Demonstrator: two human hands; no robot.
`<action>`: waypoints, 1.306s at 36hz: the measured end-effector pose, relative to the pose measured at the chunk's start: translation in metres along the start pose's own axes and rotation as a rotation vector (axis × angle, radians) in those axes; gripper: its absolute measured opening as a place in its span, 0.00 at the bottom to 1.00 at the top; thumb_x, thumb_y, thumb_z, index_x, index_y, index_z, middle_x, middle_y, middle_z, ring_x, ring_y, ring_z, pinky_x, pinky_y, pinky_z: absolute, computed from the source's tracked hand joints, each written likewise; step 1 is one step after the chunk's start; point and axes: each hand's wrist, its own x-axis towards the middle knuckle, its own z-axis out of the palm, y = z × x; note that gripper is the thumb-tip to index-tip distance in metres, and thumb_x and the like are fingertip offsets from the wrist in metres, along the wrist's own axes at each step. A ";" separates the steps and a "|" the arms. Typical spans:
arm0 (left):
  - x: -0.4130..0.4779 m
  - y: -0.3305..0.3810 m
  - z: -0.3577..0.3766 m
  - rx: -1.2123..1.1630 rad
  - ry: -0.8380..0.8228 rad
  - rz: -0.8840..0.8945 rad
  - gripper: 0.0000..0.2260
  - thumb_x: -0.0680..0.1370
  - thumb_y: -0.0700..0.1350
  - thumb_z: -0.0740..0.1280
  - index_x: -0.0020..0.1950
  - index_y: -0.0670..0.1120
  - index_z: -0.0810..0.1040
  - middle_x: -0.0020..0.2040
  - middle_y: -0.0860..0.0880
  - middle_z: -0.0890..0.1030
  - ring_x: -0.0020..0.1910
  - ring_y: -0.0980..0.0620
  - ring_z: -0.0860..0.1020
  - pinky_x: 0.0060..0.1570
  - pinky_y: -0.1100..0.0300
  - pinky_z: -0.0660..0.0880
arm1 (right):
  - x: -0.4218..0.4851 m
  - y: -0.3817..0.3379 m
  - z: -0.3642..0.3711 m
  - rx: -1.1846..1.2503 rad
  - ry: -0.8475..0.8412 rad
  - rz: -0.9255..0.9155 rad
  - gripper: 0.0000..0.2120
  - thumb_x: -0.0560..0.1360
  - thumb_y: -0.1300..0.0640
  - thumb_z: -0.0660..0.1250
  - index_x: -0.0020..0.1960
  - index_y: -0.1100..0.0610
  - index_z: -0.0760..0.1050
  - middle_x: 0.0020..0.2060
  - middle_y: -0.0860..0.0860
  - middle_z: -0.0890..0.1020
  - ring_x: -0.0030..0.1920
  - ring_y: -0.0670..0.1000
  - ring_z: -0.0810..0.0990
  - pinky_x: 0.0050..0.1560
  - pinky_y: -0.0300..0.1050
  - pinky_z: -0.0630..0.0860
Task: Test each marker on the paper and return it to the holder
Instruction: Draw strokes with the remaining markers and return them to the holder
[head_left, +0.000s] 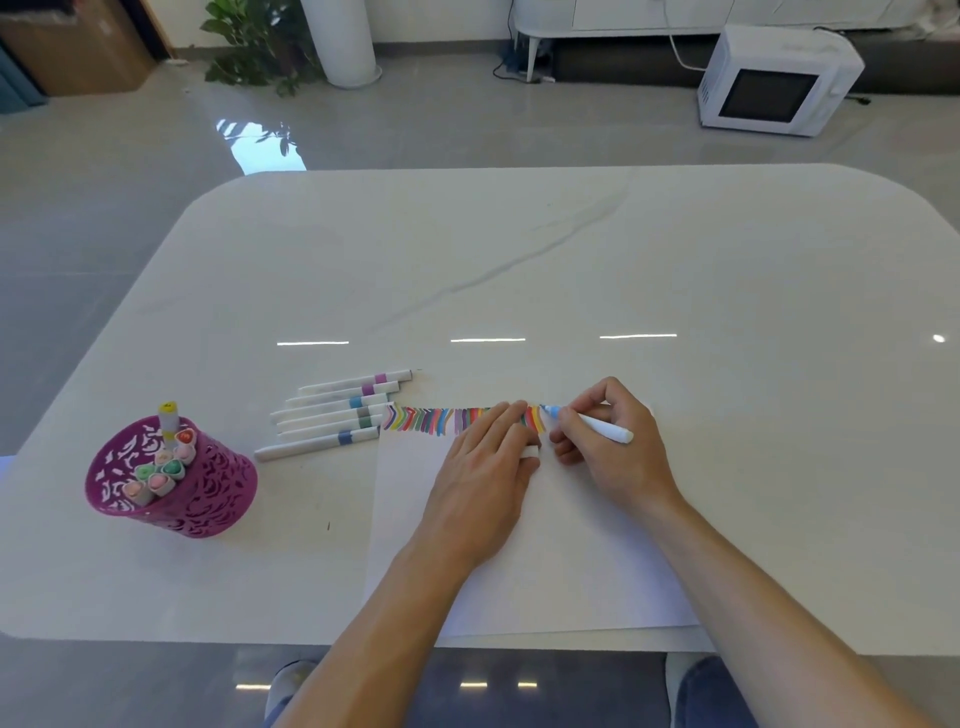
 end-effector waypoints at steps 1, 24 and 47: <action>0.000 0.000 0.000 0.005 -0.001 0.001 0.09 0.84 0.45 0.62 0.62 0.45 0.77 0.77 0.49 0.67 0.79 0.50 0.60 0.75 0.56 0.59 | 0.000 0.000 0.000 -0.002 0.001 -0.002 0.07 0.78 0.59 0.72 0.45 0.58 0.74 0.35 0.53 0.87 0.34 0.52 0.86 0.35 0.40 0.82; 0.002 0.000 -0.001 0.012 -0.015 -0.020 0.10 0.84 0.46 0.59 0.62 0.47 0.76 0.79 0.51 0.64 0.79 0.53 0.57 0.74 0.61 0.56 | 0.002 -0.003 0.000 -0.041 -0.001 0.026 0.14 0.67 0.56 0.69 0.41 0.64 0.69 0.29 0.58 0.83 0.25 0.49 0.78 0.26 0.39 0.75; -0.002 -0.004 -0.009 -0.104 0.043 -0.049 0.08 0.82 0.46 0.65 0.59 0.47 0.78 0.75 0.53 0.69 0.72 0.54 0.66 0.69 0.61 0.63 | -0.004 -0.010 -0.003 0.040 -0.002 -0.017 0.08 0.69 0.56 0.68 0.43 0.58 0.72 0.29 0.57 0.82 0.27 0.50 0.77 0.27 0.38 0.73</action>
